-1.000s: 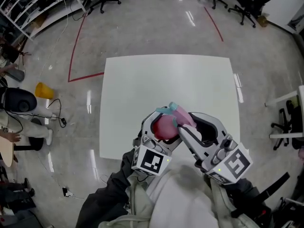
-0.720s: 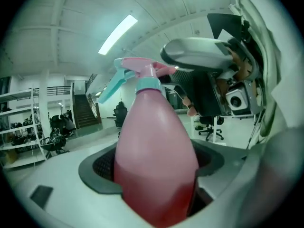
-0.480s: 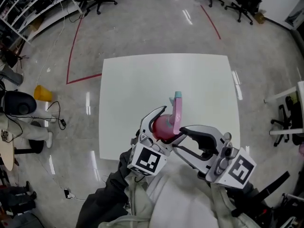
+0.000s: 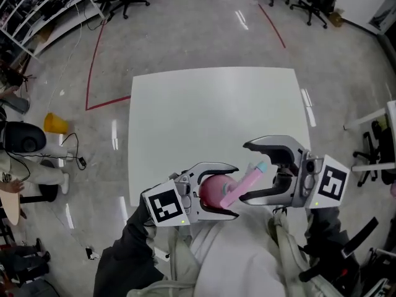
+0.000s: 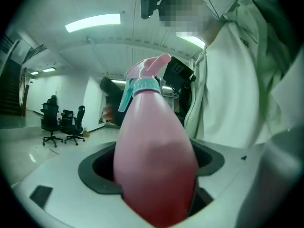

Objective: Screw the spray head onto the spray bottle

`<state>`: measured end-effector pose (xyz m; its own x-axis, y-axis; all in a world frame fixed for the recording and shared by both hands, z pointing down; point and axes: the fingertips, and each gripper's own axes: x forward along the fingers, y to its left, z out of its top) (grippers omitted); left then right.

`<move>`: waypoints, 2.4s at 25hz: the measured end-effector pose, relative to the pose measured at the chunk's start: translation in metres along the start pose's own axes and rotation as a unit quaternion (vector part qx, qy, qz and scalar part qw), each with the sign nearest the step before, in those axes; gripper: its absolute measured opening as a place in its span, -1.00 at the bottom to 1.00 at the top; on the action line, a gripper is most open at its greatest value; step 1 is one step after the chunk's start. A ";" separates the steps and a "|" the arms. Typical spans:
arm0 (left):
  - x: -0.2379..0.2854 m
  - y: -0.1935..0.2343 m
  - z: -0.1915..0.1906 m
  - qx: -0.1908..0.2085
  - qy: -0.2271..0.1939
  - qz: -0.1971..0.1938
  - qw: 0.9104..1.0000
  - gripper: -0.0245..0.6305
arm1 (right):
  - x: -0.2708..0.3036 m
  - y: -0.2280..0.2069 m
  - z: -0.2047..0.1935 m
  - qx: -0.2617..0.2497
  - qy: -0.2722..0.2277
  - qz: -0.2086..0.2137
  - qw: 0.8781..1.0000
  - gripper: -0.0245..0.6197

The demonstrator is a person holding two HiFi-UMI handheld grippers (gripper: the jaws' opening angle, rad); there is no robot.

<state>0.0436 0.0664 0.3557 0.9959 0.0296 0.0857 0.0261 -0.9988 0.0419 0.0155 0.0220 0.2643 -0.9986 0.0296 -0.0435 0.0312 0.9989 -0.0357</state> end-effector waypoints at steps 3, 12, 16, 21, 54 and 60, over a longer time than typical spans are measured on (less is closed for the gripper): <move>-0.001 0.019 -0.004 -0.014 -0.012 0.057 0.998 0.41 | 0.006 -0.001 0.015 0.013 -0.044 0.000 0.999 0.10; -0.021 0.087 -0.028 -0.030 0.054 0.271 0.961 0.41 | 0.006 -0.028 0.001 0.012 0.016 -0.190 0.982 -0.69; -0.026 0.112 -0.039 -0.020 0.138 0.375 0.917 0.39 | -0.004 -0.048 0.002 0.054 -0.017 -0.315 0.947 -0.69; -0.027 0.113 -0.045 -0.035 0.157 0.392 0.906 0.38 | 0.010 -0.034 -0.001 0.058 -0.022 -0.318 0.946 -0.39; 0.007 0.096 -0.070 0.024 0.092 0.262 0.960 0.39 | 0.019 -0.046 -0.055 0.056 0.064 -0.203 0.975 -0.53; 0.010 0.098 -0.098 0.022 0.050 0.250 0.967 0.39 | 0.018 -0.046 -0.094 0.049 0.076 -0.167 0.982 -0.53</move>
<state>0.0476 -0.0275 0.4585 0.8714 -0.4562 0.1803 -0.4511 -0.8897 -0.0711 -0.0080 -0.0196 0.3588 -0.9484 -0.2868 0.1356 -0.3029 0.9457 -0.1179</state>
